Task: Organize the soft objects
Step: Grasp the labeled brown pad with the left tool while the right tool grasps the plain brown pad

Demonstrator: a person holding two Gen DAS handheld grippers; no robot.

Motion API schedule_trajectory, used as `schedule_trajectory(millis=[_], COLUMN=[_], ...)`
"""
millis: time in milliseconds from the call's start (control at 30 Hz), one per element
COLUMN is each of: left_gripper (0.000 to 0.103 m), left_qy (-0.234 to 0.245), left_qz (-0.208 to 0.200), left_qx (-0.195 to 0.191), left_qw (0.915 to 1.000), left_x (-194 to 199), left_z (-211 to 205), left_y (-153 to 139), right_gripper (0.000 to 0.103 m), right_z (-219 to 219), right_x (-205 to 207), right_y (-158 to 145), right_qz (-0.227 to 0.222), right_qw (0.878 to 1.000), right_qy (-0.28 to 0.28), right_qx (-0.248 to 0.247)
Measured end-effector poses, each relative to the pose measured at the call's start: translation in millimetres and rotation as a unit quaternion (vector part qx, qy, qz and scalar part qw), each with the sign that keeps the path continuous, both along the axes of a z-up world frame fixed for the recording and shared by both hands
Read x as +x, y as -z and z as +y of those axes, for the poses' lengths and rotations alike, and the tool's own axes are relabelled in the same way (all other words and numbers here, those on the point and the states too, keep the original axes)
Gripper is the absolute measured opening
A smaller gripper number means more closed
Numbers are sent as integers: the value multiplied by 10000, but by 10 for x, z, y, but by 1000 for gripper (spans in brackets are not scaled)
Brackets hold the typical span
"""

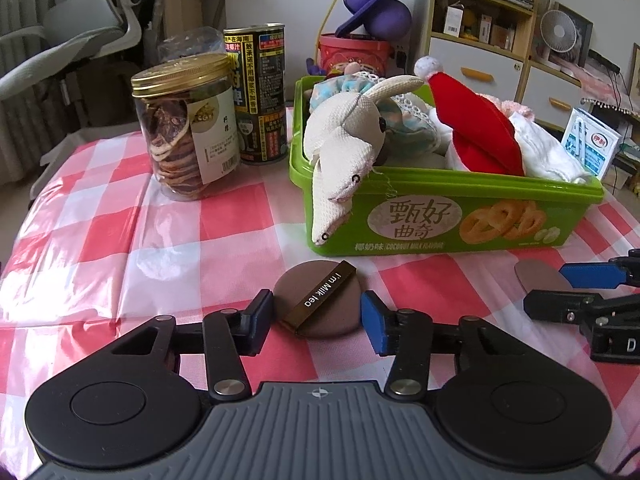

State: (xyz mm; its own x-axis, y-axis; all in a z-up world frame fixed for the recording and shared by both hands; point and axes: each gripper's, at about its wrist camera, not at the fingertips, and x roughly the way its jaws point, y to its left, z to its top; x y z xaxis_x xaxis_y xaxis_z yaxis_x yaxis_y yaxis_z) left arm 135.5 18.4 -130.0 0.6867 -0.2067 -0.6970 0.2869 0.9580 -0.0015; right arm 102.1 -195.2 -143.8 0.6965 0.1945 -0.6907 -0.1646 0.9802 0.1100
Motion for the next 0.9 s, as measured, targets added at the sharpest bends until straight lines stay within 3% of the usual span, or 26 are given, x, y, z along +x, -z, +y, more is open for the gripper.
schedule_trajectory(millis=[367, 600, 900], left_gripper=[47, 40, 38], left_qy=[14, 64, 167], left_qz=[379, 476, 470], left_qx=[-5, -109, -138], left_qw=[9993, 9988, 9987], left_x=[-60, -125, -222], left_z=[26, 22, -12], left_y=[-84, -197, -296], right_gripper=[24, 24, 24], right_z=[-79, -147, -225], right_x=[-6, -33, -97], right_y=[-125, -190, -313], right_qz=[379, 600, 696], right_qw=[9990, 9974, 9957], right_qy=[-74, 54, 223], right_qx=[246, 408, 570])
